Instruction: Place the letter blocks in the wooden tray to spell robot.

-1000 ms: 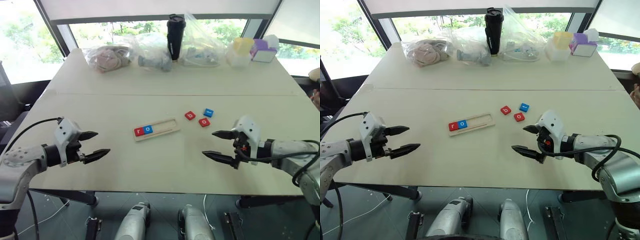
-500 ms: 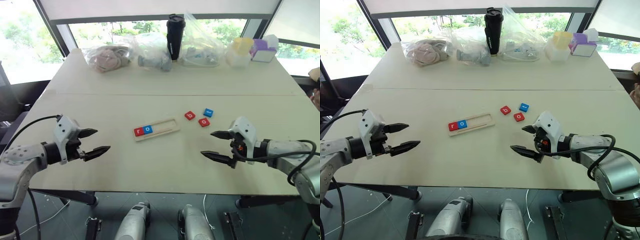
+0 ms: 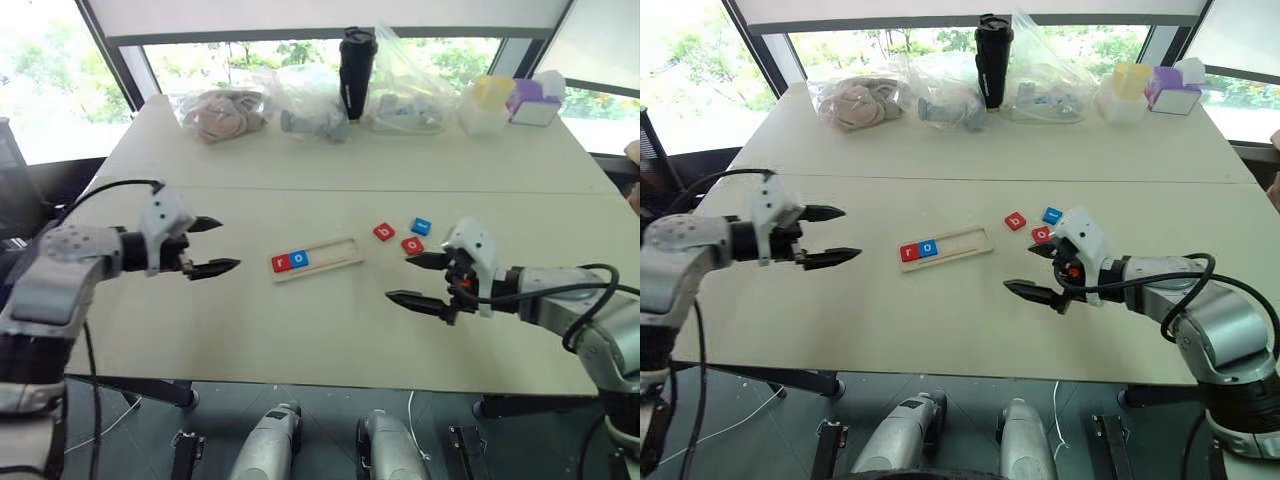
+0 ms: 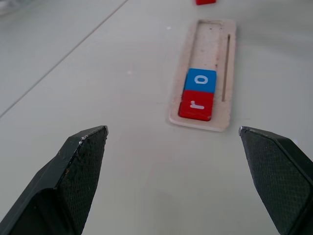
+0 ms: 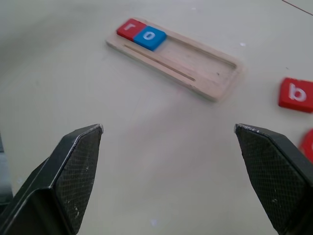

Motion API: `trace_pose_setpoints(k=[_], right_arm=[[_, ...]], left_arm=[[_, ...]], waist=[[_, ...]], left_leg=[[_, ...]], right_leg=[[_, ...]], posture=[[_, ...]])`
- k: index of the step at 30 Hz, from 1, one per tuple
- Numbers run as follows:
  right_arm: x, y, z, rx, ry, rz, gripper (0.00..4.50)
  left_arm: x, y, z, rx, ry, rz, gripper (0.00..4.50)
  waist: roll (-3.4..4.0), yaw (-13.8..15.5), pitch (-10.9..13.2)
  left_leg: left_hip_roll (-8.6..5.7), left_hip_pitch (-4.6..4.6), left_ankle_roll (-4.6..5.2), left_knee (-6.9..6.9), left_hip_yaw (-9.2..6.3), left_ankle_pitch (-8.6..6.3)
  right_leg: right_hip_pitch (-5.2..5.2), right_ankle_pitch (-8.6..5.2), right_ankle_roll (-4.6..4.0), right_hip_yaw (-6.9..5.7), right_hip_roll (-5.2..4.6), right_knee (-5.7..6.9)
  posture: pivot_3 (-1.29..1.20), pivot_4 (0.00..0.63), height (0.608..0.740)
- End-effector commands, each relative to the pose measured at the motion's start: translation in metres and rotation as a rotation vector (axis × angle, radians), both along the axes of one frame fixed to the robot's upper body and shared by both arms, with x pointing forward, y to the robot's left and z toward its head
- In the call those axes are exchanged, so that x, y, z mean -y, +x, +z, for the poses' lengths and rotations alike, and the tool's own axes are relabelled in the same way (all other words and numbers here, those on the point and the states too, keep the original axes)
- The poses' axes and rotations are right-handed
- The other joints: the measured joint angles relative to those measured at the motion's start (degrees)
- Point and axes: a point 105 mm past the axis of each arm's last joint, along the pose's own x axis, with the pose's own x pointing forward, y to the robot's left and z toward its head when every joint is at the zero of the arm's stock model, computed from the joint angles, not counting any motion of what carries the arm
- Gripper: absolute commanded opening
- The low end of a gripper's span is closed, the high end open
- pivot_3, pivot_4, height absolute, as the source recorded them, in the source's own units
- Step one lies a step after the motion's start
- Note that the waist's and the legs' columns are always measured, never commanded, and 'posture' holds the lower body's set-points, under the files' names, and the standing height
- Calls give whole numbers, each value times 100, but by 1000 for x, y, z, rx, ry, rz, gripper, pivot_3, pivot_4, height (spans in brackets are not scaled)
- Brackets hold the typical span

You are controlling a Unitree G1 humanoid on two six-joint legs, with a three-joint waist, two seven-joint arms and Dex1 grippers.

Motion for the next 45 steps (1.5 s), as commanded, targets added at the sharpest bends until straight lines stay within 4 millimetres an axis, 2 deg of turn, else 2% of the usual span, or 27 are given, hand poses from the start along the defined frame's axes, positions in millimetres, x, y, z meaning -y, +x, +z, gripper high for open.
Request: trace_pose_setpoints(k=[1, 6, 12, 20, 23, 24, 25, 30, 33, 37, 41, 45], right_arm=[[-15, -7, 5, 40, 17, 17, 4463], [-19, -12, -6, 41, -9, -11, 4463], [-14, -15, -21, 33, -43, -67, 4463], [-12, -16, -23, 40, -33, -99, 4463], [-11, -14, -24, 43, -34, -105, 4500], [-11, -14, -24, 44, -34, -106, 4500], [-11, -13, -24, 45, -34, -107, 4500], [-8, -11, -24, 50, -37, -115, 4500], [-5, -10, -24, 56, -44, -128, 4500], [1, -8, -23, 60, -55, -139, 4500], [6, -8, -23, 62, -69, -153, 4500], [7, -8, -23, 65, -68, -166, 4500]], left_arm=[[22, 12, -14, -4, 29, -78, 4500], [49, 35, -31, 8, 20, -104, 4500], [75, 43, -48, 27, 70, -169, 4500], [80, 41, -68, -18, 113, -208, 4500], [75, 42, -78, -34, 152, -194, 3633], [75, 41, -79, -38, 147, -199, 3247], [76, 41, -78, -40, 142, -202, 3152], [75, 40, -78, -39, 134, -205, 3153], [75, 45, -66, -13, 110, -216, 3153], [78, 41, -48, 15, 121, -342, 3153], [72, 31, -51, 8, 251, -500, 3153], [74, 30, -52, -5, 271, -538, 3153]], waist=[[-2, 21, 1], [-19, 16, 6], [-24, 1, 5], [-25, 1, 3], [-25, 0, 1], [-26, 1, -2], [-26, 0, -2], [-25, -7, -4], [-25, -10, -3], [-26, -10, -3], [-28, 3, -2], [-28, 8, -2]], left_leg=[[-1, -1, 1, 1, 0, 0], [-10, -2, 3, 18, -1, 2], [-9, 1, 5, 25, 2, 2], [-7, 5, 6, 31, -1, 3], [-7, 7, 6, 36, -2, 3], [-7, 9, 6, 37, -2, 3], [-6, 11, 6, 39, -3, 3], [-1, 12, 8, 55, -4, 1], [-1, 10, 12, 65, -4, -2], [-1, 3, 15, 74, -4, -3], [-4, -3, 24, 81, -2, -9], [-4, -5, 28, 88, -1, -12]], right_leg=[[0, 6, 11, -1, 0, 0], [11, 17, 30, -2, 6, -2], [13, 24, 40, -3, 10, -2], [22, 28, 45, -3, 18, -1], [27, 28, 47, -3, 19, -1], [30, 29, 47, -3, 19, -1], [34, 29, 47, -3, 21, -1], [40, 34, 45, -4, 24, 0], [42, 36, 48, -4, 25, 0], [40, 40, 53, -4, 27, 0], [39, 41, 54, -4, 25, -1], [40, 40, 54, -4, 24, -1]], posture=[[0, 150, 740], [0, 150, 740], [0, 150, 740], [0, 150, 740], [0, 150, 740], [0, 150, 740], [0, 150, 740], [0, 150, 740], [0, 150, 740], [0, 150, 740], [0, 150, 740], [0, 150, 740]])
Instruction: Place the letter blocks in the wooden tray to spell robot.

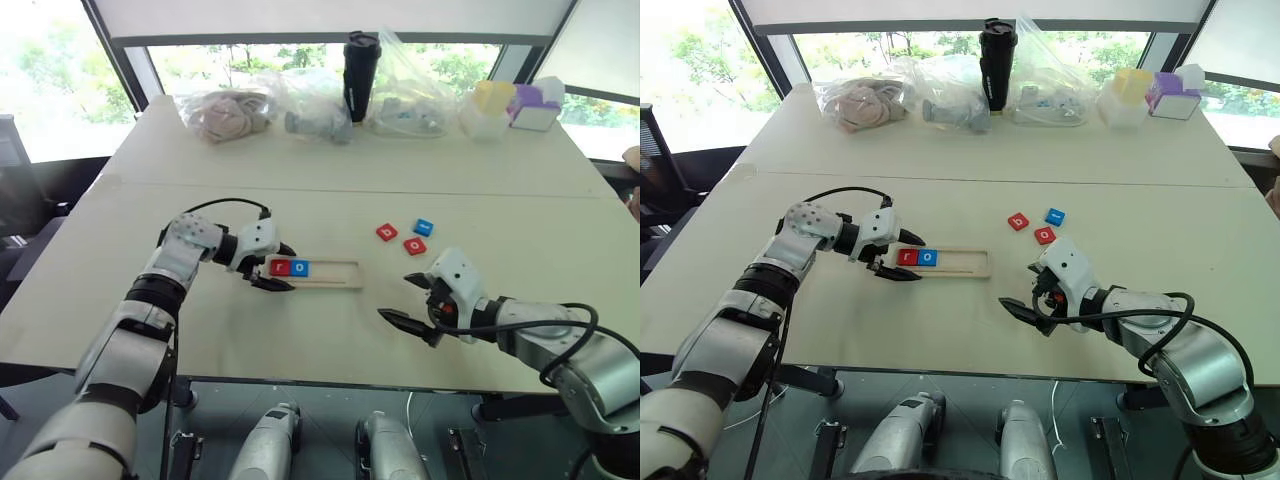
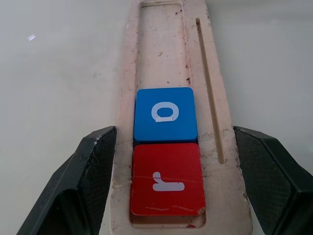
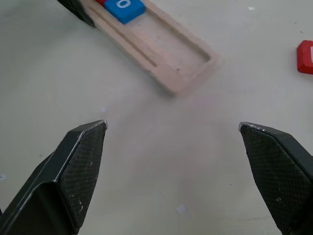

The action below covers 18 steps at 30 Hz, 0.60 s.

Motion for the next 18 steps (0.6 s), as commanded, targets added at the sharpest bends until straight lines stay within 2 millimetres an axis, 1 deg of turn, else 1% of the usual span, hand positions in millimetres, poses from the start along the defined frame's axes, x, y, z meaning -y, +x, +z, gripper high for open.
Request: trace_pose_setpoints(k=[1, 7, 8, 10, 14, 17, 18], right_arm=[[2, 1, 10, 49, 6, -16, 4500], [1, 0, 9, 44, 11, -23, 4500], [1, 0, 9, 44, 10, -24, 4500], [1, 1, 10, 42, 9, -24, 4500], [2, 1, 10, 41, 7, -22, 4500], [5, 6, 12, 46, -5, -18, 4500], [6, 10, 15, 57, -1, -24, 4500]], left_arm=[[2, 0, 1, 15, 42, -45, 3153], [4, 2, -3, -5, 19, -26, 3153], [5, 2, -3, -12, 11, -24, 3952], [5, 2, -3, -21, 1, -19, 4469], [5, 2, -2, -23, -3, -14, 4469], [-6, 5, 1, 15, 19, 13, 4469], [-10, 5, 7, 21, 9, 24, 4469]], waist=[[0, -2, 0], [-1, 0, 1], [-2, -1, 1], [-2, -2, 1], [-2, -7, 1], [-2, -8, 1], [-2, -16, 1]], left_leg=[[0, 0, 1, 2, 0, -1], [-2, 0, 4, 9, 0, -2], [-2, 0, 4, 11, 0, -2], [-2, 0, 5, 10, 0, -3], [-2, 0, 5, 10, 0, -3], [-2, 0, 5, 11, 0, -3], [-2, 0, 5, 11, 0, -3]], right_leg=[[1, 0, 0, 0, 0, 0], [5, 2, 6, 0, -1, 0], [6, 3, 7, 0, -1, 0], [6, 3, 8, 0, -1, 0], [6, 3, 8, 0, 0, 0], [6, 4, 8, 0, 0, 0], [6, 4, 8, 0, 0, 0]], posture=[[0, 150, 740], [0, 150, 740], [0, 150, 740], [0, 150, 740], [0, 150, 740], [0, 150, 740], [0, 150, 740]])
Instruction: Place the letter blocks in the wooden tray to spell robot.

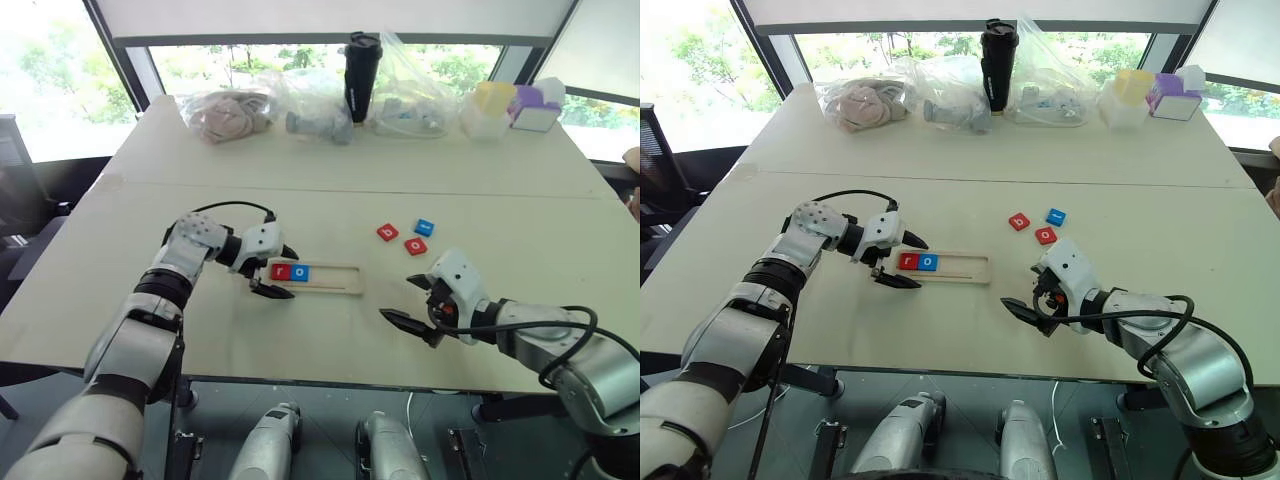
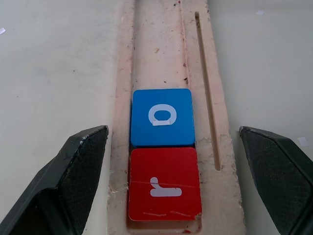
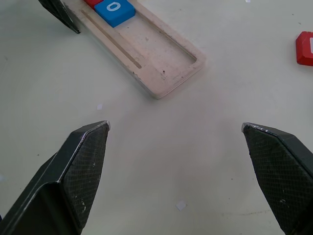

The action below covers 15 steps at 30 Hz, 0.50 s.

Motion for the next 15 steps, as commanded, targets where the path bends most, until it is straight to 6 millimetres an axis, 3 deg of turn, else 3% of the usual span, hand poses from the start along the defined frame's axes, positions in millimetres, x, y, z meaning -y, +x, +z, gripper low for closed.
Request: trace_pose_setpoints(k=[1, 5, 9, 13, 15], right_arm=[[6, 13, 18, 72, 10, -15, 4500], [11, 58, 35, 176, 68, -119, 4500], [5, 103, 29, 175, 20, -187, 4500], [-10, 128, 26, 123, 1, -171, 4500], [-18, 137, 25, 88, 3, -168, 4500]], left_arm=[[-16, 4, 21, 46, -16, 39, 4469], [-36, -9, 49, -5, -78, 80, 4469], [-48, -34, 67, -61, -189, 141, 4469], [-55, -38, 99, 4, -372, 306, 4469], [-61, -47, 106, 44, -397, 370, 4469]], waist=[[0, -31, 0], [-2, -188, 3], [3, -266, 1], [4, -254, 6], [5, -304, 7]], left_leg=[[0, 0, 0, 1, 0, 0], [7, 2, 0, -2, 1, 0], [5, 5, 0, -12, 1, 0], [1, -2, -1, -11, -7, 1], [1, -2, -1, -11, -4, 1]], right_leg=[[0, 0, 0, 0, 0, 0], [-6, 4, -5, 2, 3, 2], [-8, 4, -7, 7, 2, 4], [-14, 4, -7, 9, 4, 8], [-17, 4, -6, 11, 4, 8]], posture=[[0, 150, 740], [0, 150, 740], [0, 150, 740], [0, 150, 740], [0, 150, 740]])
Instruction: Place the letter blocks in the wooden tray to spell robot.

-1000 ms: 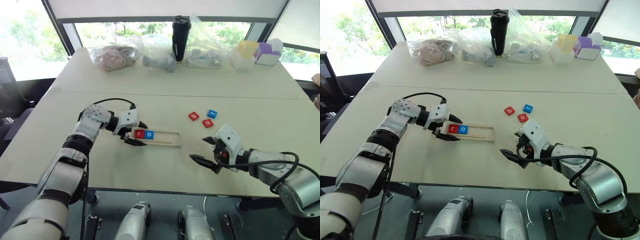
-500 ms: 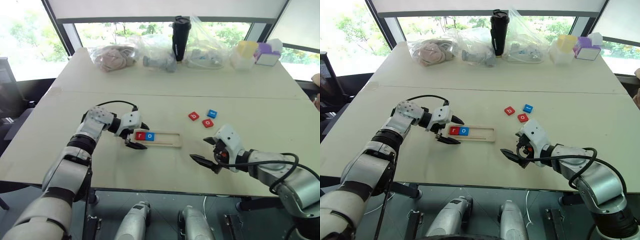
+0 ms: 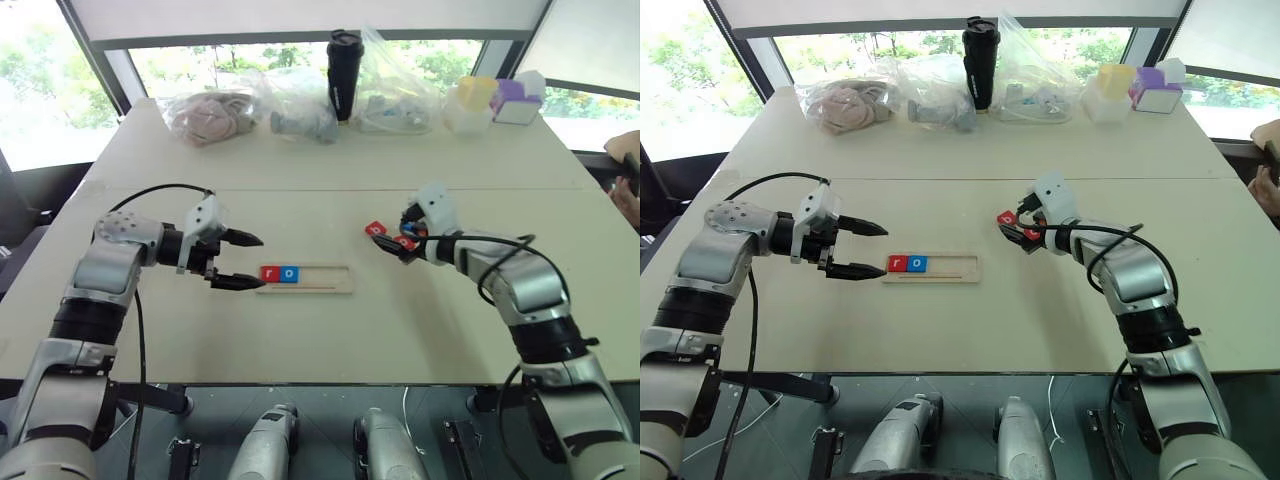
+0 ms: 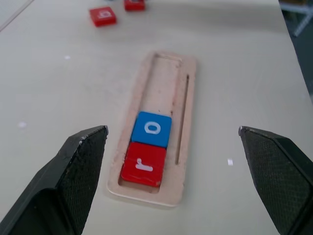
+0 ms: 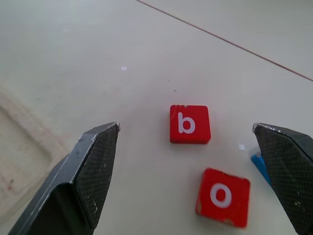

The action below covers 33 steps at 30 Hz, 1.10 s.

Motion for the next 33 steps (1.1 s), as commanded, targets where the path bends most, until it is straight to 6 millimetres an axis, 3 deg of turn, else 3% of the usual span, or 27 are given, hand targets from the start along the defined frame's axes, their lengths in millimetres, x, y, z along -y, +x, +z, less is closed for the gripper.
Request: trace_pose_setpoints(k=[1, 8, 11, 14, 19, 23, 27, 29, 33], right_arm=[[-7, 15, 9, -1, -5, 4, 4500], [-8, 32, -5, -70, -63, -19, 4500], [-11, 36, -9, -98, -60, -16, 4500], [-10, 39, -15, -134, -74, -39, 3657], [-14, 43, -10, -121, -69, -44, 1155], [-9, 46, 5, -79, -48, -95, 1170], [19, 38, 43, -8, 83, -223, 1170], [33, 19, 52, -12, 129, -270, 1170], [59, -23, 49, -51, 138, -419, 1170]], left_arm=[[-8, -12, 34, 114, -63, 112, 4469], [-9, -31, 40, 135, -110, 230, 4469], [-7, -31, 31, 124, -123, 267, 4469], [-4, -31, 27, 121, -132, 285, 4500], [-4, -31, 25, 120, -132, 295, 4500], [2, -30, 27, 121, -145, 277, 4500], [10, -29, 28, 133, -186, 270, 4500], [12, -29, 25, 135, -195, 278, 4500], [25, -34, 20, 108, -207, 221, 4500]], waist=[[2, -33, 0], [2, 5, -1], [4, -8, -2], [5, -27, -2], [5, -29, -2], [5, -26, -2], [6, 50, -1], [6, 113, -1], [3, 166, -3]], left_leg=[[0, 2, 0, -2, 3, 0], [0, 8, -3, -6, 5, 2], [0, 9, -5, -4, 7, 2], [1, 15, -5, -7, 15, 2], [4, 16, -6, -9, 25, 3], [6, 18, -6, -9, 54, 3], [6, 14, -6, -9, 64, 3], [6, 11, -5, -10, 67, 2], [5, 8, -2, -26, 70, -1]], right_leg=[[0, 0, 0, 4, -1, 0], [-3, 0, -1, 9, 4, 9], [-3, 1, -2, 13, 6, 9], [-4, 1, -2, 24, 7, 14], [-16, 0, -3, 40, 12, 27], [-29, 0, -3, 74, 13, 37], [-37, 0, -3, 85, 12, 37], [-42, 0, -3, 89, 11, 36], [-49, -1, -3, 91, 5, 34]], posture=[[0, 150, 740], [0, 150, 740], [0, 150, 740], [0, 150, 740], [0, 150, 740], [0, 150, 740], [0, 150, 740], [0, 150, 740], [0, 150, 740]])
